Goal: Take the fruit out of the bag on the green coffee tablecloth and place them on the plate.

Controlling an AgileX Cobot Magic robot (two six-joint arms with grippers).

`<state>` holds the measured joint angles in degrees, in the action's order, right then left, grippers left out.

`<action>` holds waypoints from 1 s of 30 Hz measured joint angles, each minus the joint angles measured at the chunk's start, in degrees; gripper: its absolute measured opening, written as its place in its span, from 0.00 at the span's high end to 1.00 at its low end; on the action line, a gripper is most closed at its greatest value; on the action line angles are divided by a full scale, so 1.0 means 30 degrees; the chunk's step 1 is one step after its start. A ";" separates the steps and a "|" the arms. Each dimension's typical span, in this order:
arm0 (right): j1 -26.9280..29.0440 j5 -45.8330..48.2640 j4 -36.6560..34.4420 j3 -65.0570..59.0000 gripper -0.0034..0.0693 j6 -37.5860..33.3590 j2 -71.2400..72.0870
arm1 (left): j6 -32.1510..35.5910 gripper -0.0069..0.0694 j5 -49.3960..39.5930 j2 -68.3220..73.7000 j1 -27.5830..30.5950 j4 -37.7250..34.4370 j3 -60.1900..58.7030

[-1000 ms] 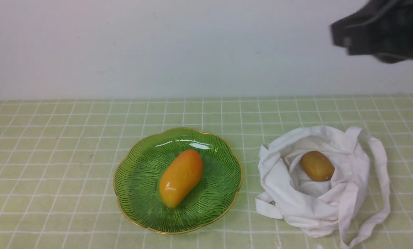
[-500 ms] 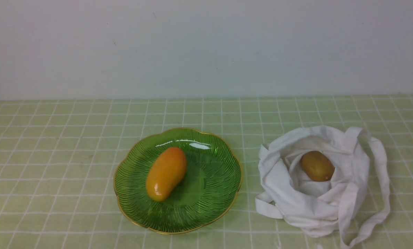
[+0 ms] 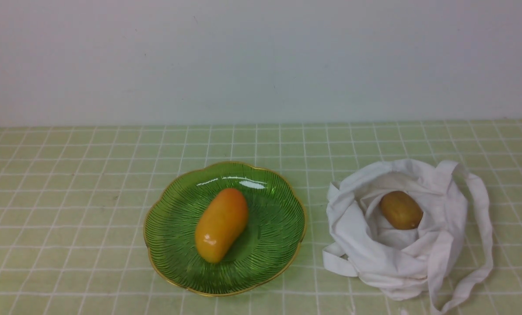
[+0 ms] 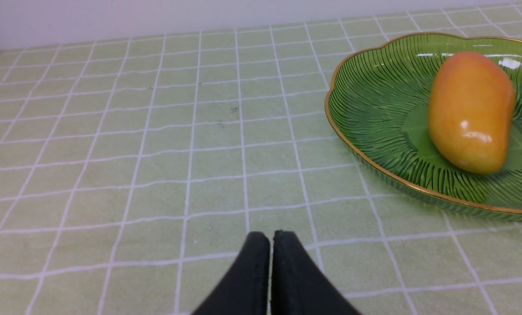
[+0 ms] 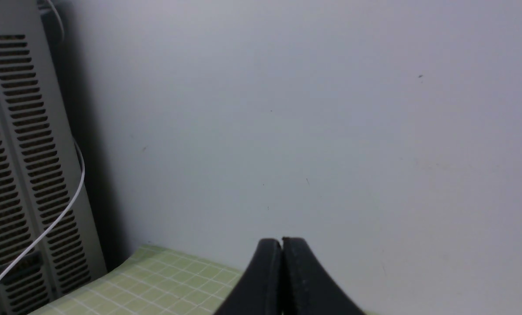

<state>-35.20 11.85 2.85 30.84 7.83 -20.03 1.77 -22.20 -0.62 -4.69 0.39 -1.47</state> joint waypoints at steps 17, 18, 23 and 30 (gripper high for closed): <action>0.8690 0.0213 -0.2274 -0.5957 0.97 -0.4838 0.2937 | 0.0000 0.92 0.0000 0.0000 0.0000 0.0000 0.0000; 0.9338 0.0230 -0.2152 -0.6993 0.97 -0.4855 0.3250 | 0.0000 0.92 0.0000 0.0000 0.0000 0.0000 0.0000; 1.1419 0.2070 -0.1998 -1.0720 0.97 -0.4898 0.6309 | 0.0000 0.92 0.0000 0.0000 0.0000 0.0000 0.0000; 1.1433 0.3242 -0.2150 -1.0733 0.97 -0.4643 0.6818 | 0.0000 0.92 0.0000 0.0000 0.0000 0.0000 0.0000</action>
<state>-0.90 21.58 -3.61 -1.36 -6.09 0.42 1.77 -22.20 -0.62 -4.69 0.39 -1.47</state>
